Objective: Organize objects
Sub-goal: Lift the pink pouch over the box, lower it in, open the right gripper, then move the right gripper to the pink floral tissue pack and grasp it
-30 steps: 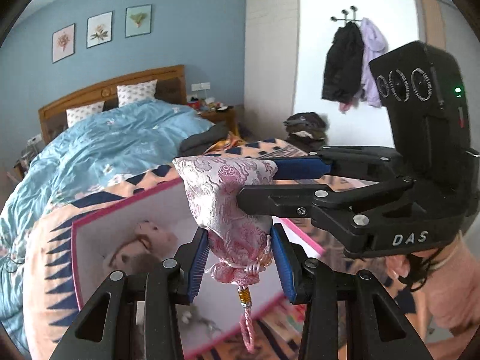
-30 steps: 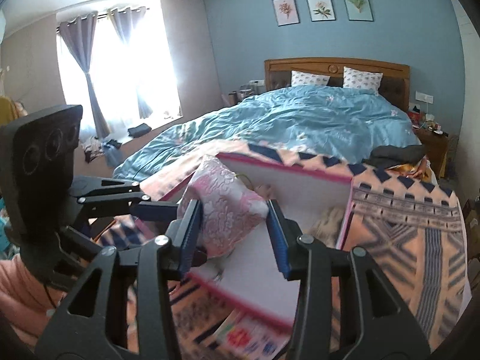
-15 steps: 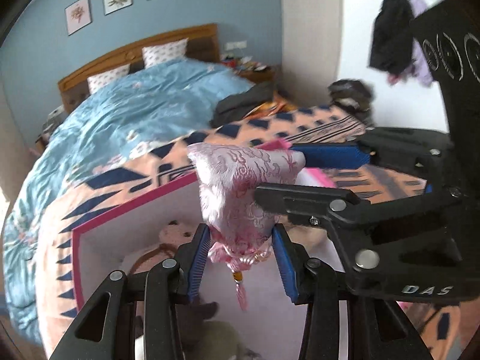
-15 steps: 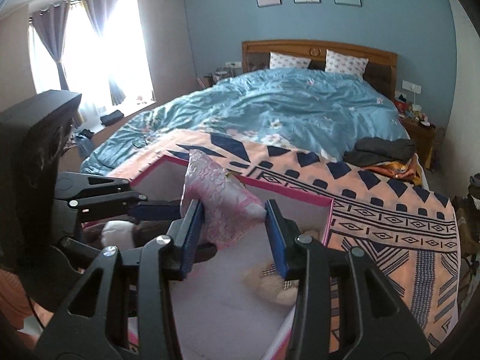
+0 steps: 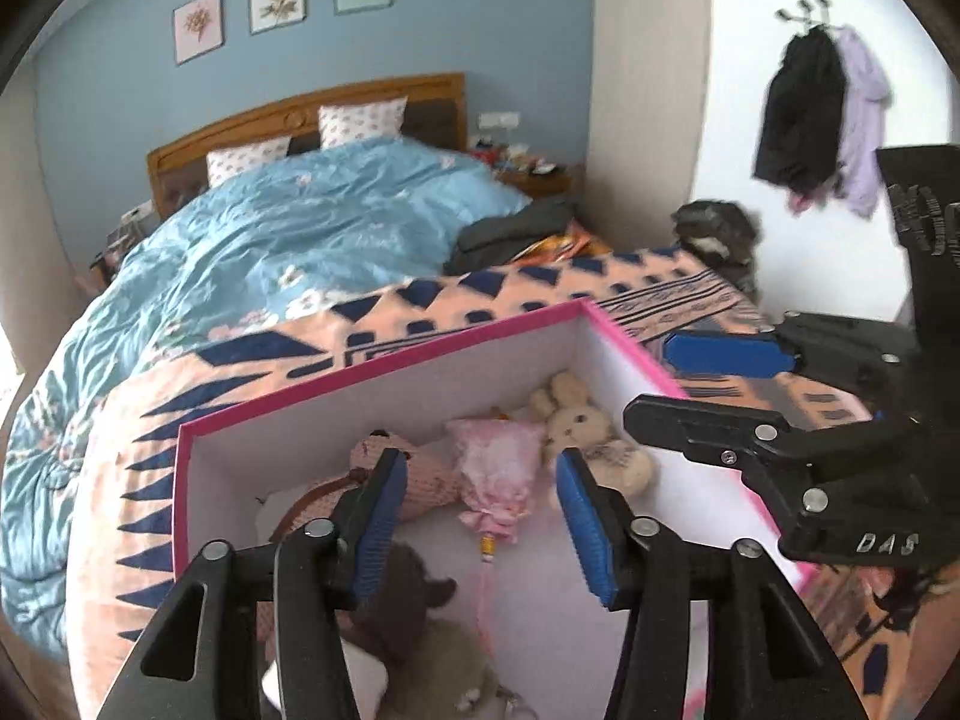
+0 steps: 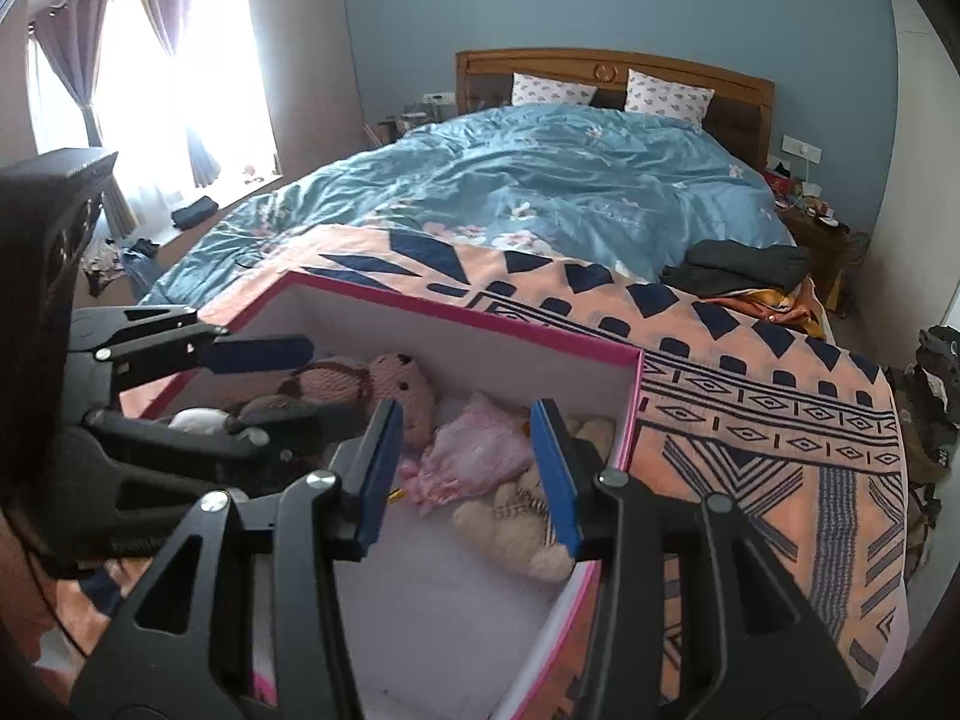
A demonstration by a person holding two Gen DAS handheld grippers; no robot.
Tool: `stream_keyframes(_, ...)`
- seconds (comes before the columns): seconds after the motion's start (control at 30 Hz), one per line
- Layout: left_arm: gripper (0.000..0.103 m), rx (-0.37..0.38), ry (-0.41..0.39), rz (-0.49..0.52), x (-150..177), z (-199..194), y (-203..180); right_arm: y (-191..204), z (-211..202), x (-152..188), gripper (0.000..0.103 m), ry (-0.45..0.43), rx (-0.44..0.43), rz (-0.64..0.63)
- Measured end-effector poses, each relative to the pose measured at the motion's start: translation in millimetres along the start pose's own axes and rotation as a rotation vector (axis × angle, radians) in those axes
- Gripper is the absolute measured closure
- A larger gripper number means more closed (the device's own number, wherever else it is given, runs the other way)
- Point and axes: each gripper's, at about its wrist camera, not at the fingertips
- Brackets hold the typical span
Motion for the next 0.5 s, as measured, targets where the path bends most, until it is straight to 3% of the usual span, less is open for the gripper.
stream_keyframes(0.23, 0.04, 0.106, -0.106, 0.103, 44.3, -51.5, -31.7, 8.9, -50.0, 40.2, 0.048, -0.064, -0.124, 0.024)
stream_keyframes(0.5, 0.038, 0.186, -0.101, 0.175, 101.7, -61.6, -67.4, 15.6, -77.6, 101.3, 0.046, -0.052, -0.189, 0.061)
Point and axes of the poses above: each gripper's, at about its wrist camera, not at the fingertips, and z roughly the way its jaws point, y to its left, x to its underside, and after that the axes turned 9 degrees about y, right-handed
